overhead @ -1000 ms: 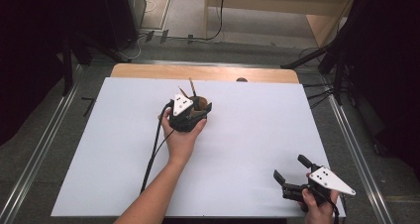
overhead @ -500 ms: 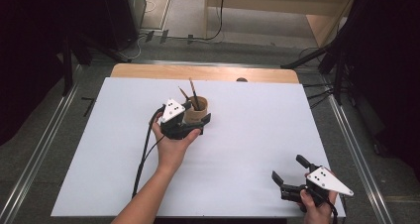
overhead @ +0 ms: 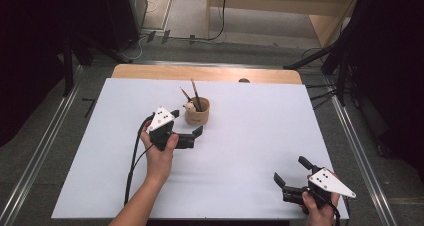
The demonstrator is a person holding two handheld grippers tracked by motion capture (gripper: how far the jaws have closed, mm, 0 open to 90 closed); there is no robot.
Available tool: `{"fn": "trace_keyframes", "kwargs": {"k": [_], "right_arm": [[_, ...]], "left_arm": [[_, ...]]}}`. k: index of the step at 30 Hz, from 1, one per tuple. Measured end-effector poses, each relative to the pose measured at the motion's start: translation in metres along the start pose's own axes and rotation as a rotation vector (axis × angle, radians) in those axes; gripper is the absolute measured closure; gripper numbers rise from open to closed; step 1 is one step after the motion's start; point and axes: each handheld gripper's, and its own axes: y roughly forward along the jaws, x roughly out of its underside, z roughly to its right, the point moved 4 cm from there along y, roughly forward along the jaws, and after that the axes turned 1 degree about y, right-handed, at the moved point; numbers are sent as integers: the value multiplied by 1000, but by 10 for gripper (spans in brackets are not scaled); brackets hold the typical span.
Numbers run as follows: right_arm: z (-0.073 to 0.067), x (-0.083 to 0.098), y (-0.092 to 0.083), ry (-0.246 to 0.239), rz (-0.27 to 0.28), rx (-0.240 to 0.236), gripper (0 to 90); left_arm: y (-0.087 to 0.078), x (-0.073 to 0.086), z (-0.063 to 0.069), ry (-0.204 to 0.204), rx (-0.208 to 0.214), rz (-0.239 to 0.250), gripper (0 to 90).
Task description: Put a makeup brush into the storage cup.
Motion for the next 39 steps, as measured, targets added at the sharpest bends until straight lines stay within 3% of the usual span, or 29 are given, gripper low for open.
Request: {"fn": "trace_keyframes", "kwargs": {"k": [12,39], "right_arm": [[0,0,0,2,1,0,0],[-1,1,0,-1,-6,8,0]], "left_arm": [[-20,9,-2,11,-5,-12,0],[-68,40,-9,-15,-21,-11,0]]}}
